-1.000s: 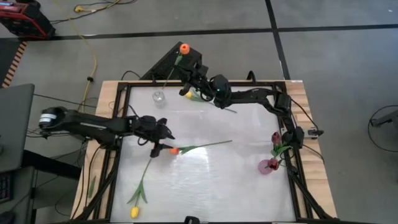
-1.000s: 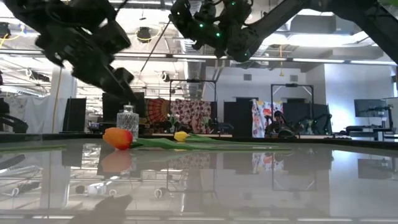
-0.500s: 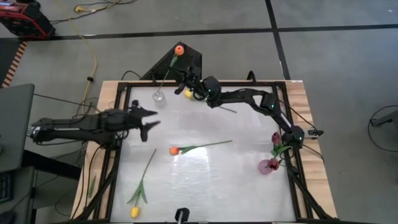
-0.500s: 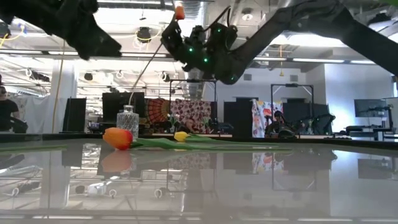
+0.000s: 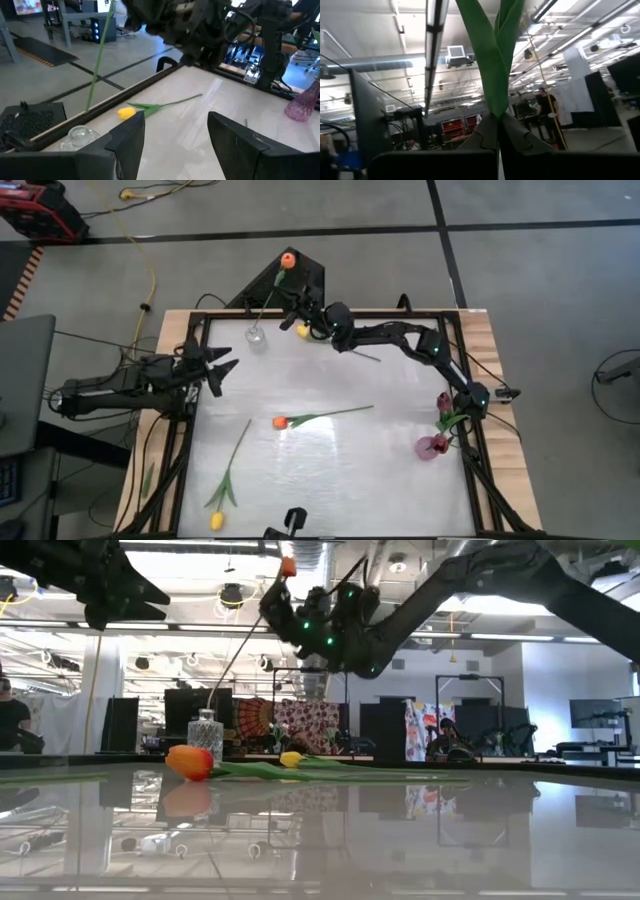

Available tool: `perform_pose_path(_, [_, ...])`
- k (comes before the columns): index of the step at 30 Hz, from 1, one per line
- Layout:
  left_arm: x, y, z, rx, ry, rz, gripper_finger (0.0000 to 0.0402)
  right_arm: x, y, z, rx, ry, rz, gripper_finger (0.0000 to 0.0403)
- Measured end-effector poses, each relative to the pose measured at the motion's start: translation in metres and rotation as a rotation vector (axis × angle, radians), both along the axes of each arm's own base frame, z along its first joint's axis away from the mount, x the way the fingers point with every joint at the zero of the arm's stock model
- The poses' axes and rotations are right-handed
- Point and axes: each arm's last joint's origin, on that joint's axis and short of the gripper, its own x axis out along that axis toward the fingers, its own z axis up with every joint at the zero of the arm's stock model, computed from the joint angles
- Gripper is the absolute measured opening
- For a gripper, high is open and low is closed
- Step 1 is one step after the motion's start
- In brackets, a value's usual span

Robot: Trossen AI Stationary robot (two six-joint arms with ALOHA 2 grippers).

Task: Sort flowers into vase by color
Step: Put the top orange flower into the transparent vase

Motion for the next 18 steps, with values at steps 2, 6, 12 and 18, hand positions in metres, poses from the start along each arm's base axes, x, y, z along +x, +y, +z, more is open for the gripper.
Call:
perform_pose_path(2, [0.0, 0.0, -0.001, -0.006, 0.002, 0.001, 0.0206, 0.005, -0.002, -0.012, 0.014, 0.005, -0.014, 0.0024])
perform_pose_path(6, [0.0, 0.0, 0.0, -0.021, -0.008, 0.003, 0.0206, 0.02, -0.008, -0.03, 0.033, -0.002, -0.011, 0.0024])
perform_pose_path(12, [-0.001, 0.0, -0.004, -0.072, -0.002, 0.011, 0.0206, 0.033, -0.013, -0.043, 0.062, 0.021, -0.01, 0.0024])
perform_pose_path(18, [-0.001, 0.0, -0.007, -0.093, 0.021, 0.016, 0.0206, 0.035, -0.012, -0.045, 0.028, 0.077, 0.013, 0.0024])
